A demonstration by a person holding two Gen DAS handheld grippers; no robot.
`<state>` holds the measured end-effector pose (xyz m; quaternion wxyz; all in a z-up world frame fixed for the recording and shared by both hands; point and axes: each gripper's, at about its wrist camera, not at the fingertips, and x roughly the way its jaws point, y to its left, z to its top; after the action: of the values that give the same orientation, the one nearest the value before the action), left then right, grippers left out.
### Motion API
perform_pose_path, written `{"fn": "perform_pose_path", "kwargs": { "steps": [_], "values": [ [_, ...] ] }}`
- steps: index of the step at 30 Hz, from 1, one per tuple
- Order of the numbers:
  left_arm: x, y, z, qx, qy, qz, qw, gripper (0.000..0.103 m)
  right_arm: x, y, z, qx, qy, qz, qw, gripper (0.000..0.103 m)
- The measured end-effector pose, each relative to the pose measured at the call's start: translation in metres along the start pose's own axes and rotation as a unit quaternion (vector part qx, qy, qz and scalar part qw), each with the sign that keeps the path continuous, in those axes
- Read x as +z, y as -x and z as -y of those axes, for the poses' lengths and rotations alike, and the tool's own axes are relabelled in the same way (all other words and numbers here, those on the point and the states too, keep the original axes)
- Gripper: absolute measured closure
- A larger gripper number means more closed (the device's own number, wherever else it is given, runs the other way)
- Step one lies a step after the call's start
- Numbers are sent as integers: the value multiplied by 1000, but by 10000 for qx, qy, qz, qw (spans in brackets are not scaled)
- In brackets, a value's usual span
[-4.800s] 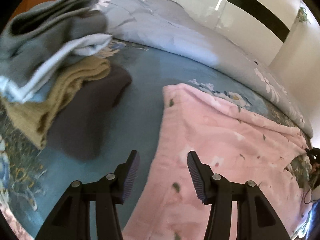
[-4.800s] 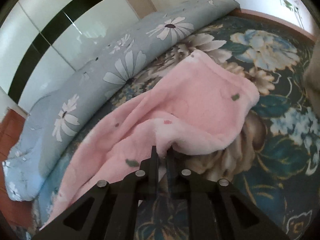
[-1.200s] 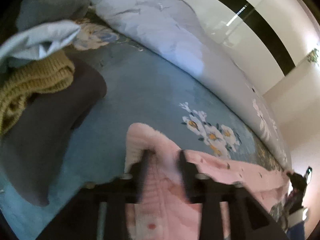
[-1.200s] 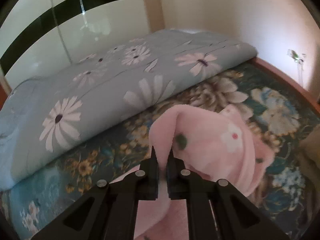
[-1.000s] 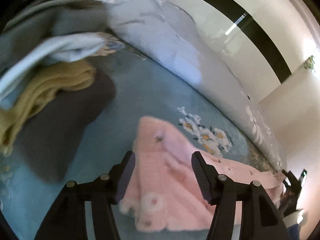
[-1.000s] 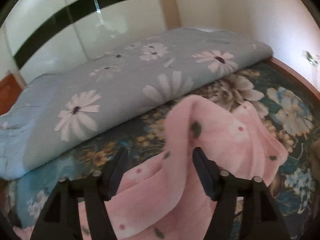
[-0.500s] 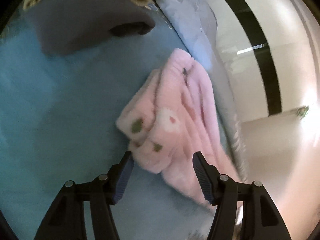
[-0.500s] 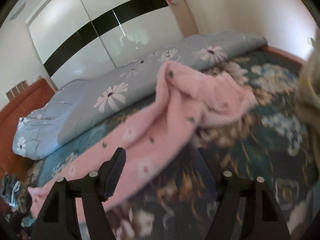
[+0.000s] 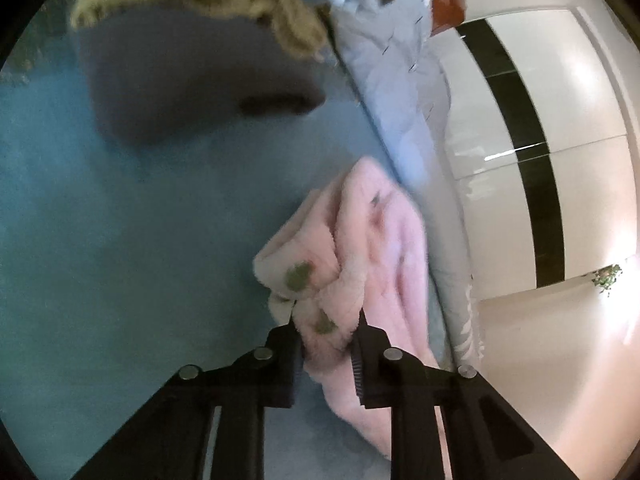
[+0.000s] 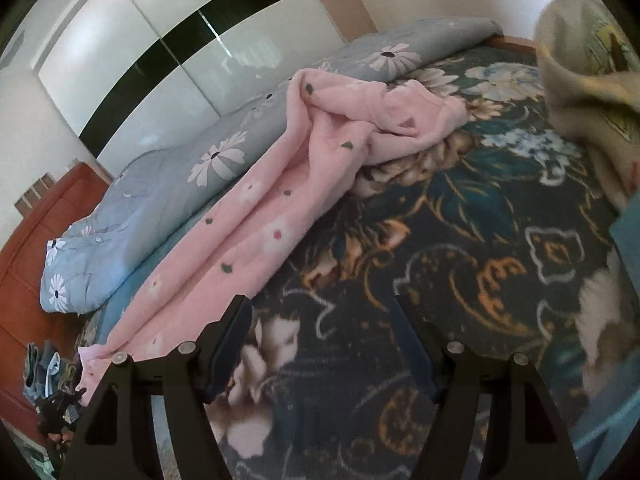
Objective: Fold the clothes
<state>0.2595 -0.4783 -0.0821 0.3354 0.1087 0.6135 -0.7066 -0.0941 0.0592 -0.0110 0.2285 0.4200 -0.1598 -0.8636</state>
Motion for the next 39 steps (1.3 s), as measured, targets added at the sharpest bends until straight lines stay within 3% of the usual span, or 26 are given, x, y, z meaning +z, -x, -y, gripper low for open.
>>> {"fn": "perform_pose_path", "kwargs": {
  "steps": [5, 10, 15, 18, 21, 24, 29, 31, 35, 39],
  "values": [
    [3, 42, 1, -253, -241, 154, 9993, 84, -17, 10, 0, 15, -169, -48, 9998, 30],
    [27, 108, -32, -302, -366, 700, 9964, 84, -35, 15, -8, 102, -235, -154, 9996, 30],
    [48, 159, -80, 30, -500, 1110, 9926, 84, -50, 22, -22, 238, -159, -156, 9995, 30],
    [66, 179, -114, 248, -314, 1226, 9917, 84, -56, 21, -31, 308, -85, -213, 9993, 30],
    [79, 172, -132, 481, -172, 1133, 9922, 84, -56, 17, -39, 297, 73, -205, 9993, 30],
    [81, 155, -132, 704, -373, 1022, 9916, 82, -48, 7, -42, 276, 155, -154, 9994, 30],
    [80, 156, -136, 763, -530, 812, 9924, 73, -18, -14, -47, 351, 321, -6, 9989, 30],
    [81, 160, -139, 926, -639, 707, 9911, 65, -4, -24, -50, 347, 463, 18, 9983, 30],
    [76, 182, -131, 1659, -1068, 1197, 9730, 58, 22, -52, -60, 161, 878, 20, 9960, 30],
    [75, 196, -113, 1602, -1247, 1436, 9686, 55, 43, -82, -71, -79, 1277, 32, 9918, 30]
  ]
}}
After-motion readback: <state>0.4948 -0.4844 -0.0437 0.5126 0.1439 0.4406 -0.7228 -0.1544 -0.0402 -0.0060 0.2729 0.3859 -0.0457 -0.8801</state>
